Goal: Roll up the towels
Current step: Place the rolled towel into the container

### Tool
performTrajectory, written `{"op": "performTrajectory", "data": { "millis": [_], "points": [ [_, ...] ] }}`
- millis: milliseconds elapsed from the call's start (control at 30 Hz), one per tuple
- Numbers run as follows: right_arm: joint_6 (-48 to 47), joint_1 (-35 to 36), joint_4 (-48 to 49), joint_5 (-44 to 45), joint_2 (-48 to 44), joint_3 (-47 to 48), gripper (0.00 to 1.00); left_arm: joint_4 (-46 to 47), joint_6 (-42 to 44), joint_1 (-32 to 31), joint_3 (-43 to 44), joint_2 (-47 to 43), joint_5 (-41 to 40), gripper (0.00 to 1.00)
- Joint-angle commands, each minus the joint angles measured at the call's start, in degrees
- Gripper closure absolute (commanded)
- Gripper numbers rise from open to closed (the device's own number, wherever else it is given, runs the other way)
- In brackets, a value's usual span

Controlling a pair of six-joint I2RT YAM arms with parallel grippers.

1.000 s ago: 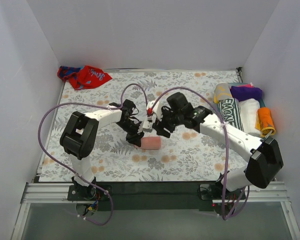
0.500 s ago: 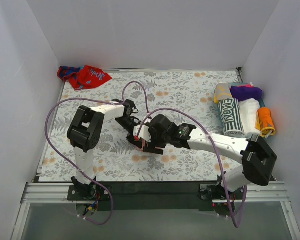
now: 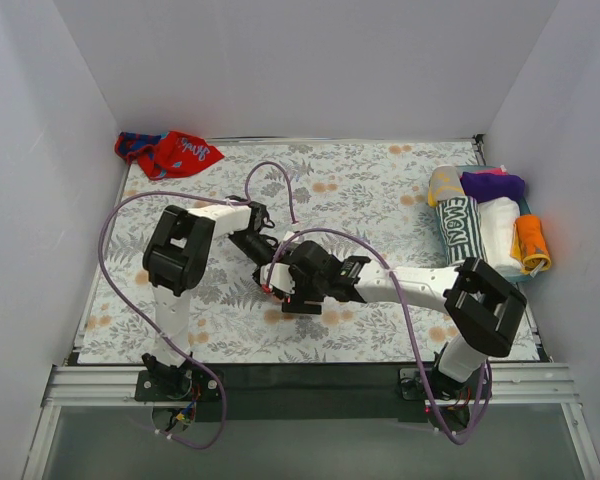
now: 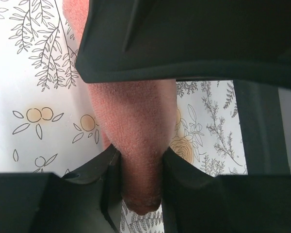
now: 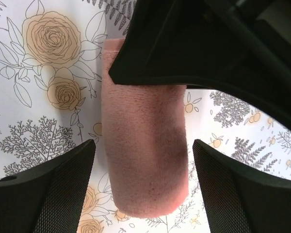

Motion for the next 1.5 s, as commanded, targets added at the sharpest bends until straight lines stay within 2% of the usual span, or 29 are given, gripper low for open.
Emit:
{"op": "performTrajectory", "data": {
  "millis": [0, 400, 700, 800, 933, 1133, 1167, 1200, 1233, 1333, 1467],
  "points": [
    [-1.5, 0.6, 3.3, -0.9, 1.0, -0.6, 0.28, -0.8, 3.3, 0.6, -0.1, 4.5, -7.1, 0.94],
    [-4.9, 0.8, 4.5, -2.6, 4.3, -2.7, 0.39, -6.7, 7.4, 3.6, 5.6, 9.9, -4.5, 0.91],
    [-6.5, 0.8, 5.3, -4.0, 6.7, -3.0, 0.42, -11.0, 9.6, 5.3, 10.2, 14.7, -2.5, 0.86],
    [-6.7, 0.7, 5.1, -4.3, 8.3, -2.9, 0.55, -11.3, 9.8, 5.5, 11.1, 15.3, -1.9, 0.84],
    [-6.8, 0.0, 4.3, -5.4, 9.9, -2.7, 0.98, -11.7, 9.8, 5.9, 11.3, 15.1, -1.1, 0.69],
    [-2.0, -2.8, -3.1, -12.6, 8.0, -0.4, 0.99, -8.4, 7.3, 11.2, 8.7, 7.3, 1.9, 0.41],
    [-0.4, -3.1, -4.1, -13.7, 7.7, 0.2, 0.99, -8.0, 7.1, 13.0, 8.7, 6.2, 2.3, 0.4],
    [0.5, -3.8, -4.9, -14.7, 7.1, 0.6, 0.99, -7.9, 6.9, 14.0, 8.6, 4.3, 2.3, 0.34],
    [1.5, -4.0, -6.6, -16.2, 6.7, 0.9, 0.99, -8.0, 6.6, 14.8, 8.7, 3.1, 2.5, 0.21],
    [5.9, -6.2, -9.4, -20.1, 5.8, 2.3, 0.99, -7.4, 4.8, 18.1, 8.6, -1.7, 3.5, 0.21],
    [11.5, -10.8, -12.5, -26.1, 3.6, 4.8, 0.99, -1.4, -1.8, 21.0, 6.4, -10.5, 3.8, 0.2]
  ]
}}
